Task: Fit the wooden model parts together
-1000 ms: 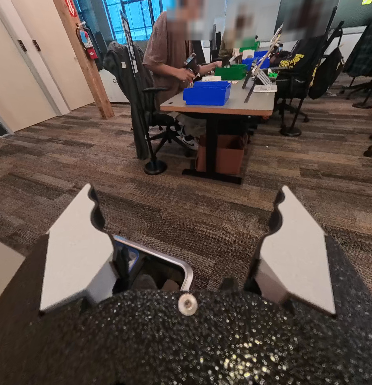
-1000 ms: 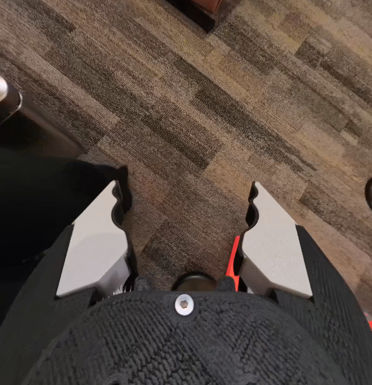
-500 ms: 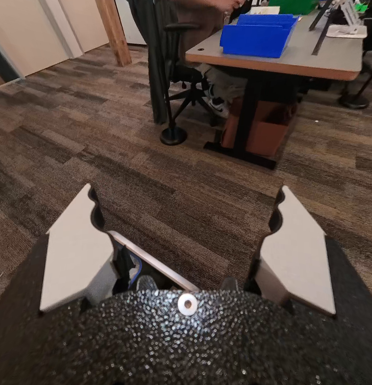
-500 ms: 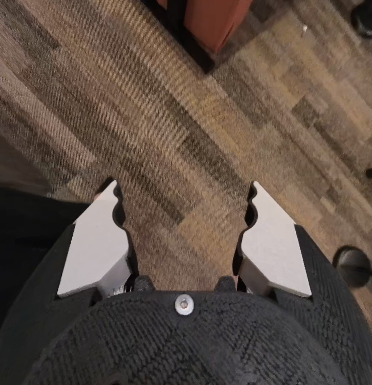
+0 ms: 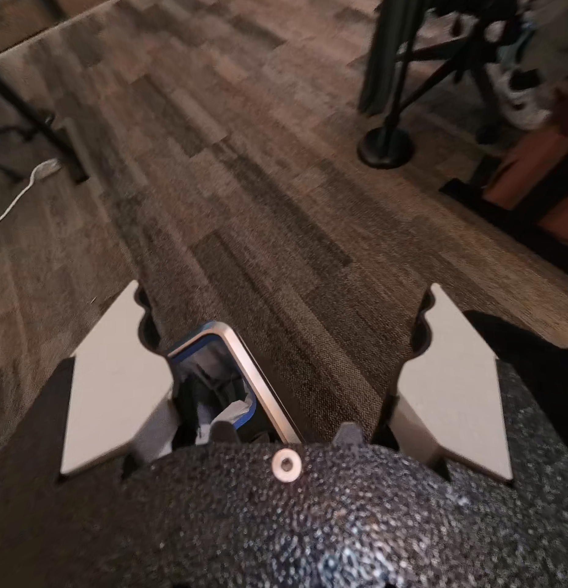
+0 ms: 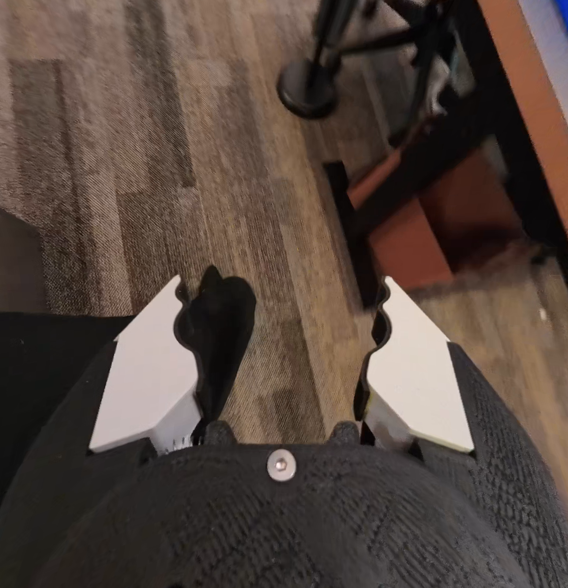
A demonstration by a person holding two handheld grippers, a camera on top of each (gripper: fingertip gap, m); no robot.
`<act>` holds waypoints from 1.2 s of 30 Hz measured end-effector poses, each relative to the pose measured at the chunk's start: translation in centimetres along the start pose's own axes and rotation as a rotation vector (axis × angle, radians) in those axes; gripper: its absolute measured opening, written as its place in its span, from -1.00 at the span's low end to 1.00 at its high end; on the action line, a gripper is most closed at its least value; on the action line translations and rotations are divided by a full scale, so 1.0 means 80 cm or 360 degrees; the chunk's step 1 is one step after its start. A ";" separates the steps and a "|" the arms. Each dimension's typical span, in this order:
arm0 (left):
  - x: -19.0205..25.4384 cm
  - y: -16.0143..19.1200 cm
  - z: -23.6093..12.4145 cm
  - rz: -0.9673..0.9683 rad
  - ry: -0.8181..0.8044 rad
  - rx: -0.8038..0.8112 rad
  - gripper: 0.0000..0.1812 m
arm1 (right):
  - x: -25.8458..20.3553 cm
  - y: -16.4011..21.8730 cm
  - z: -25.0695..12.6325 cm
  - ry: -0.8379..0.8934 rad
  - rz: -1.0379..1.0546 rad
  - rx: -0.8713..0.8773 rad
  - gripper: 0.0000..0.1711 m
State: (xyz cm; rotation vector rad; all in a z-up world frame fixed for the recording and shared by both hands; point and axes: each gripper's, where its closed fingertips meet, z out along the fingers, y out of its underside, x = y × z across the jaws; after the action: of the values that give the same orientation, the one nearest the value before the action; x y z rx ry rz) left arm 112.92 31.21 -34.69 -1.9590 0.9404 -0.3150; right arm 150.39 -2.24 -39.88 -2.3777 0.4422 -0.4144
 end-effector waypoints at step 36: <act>-0.669 -0.047 0.350 -0.1406 -0.0866 -0.0191 0.11 | -0.888 -0.850 0.577 -0.1617 -0.1497 0.0112 -0.25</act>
State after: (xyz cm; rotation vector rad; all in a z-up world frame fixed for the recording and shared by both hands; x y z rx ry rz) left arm 93.92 88.50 -39.34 -2.3043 -0.2938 -0.1890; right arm 119.42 101.88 -40.19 -2.2272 -1.1365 0.4071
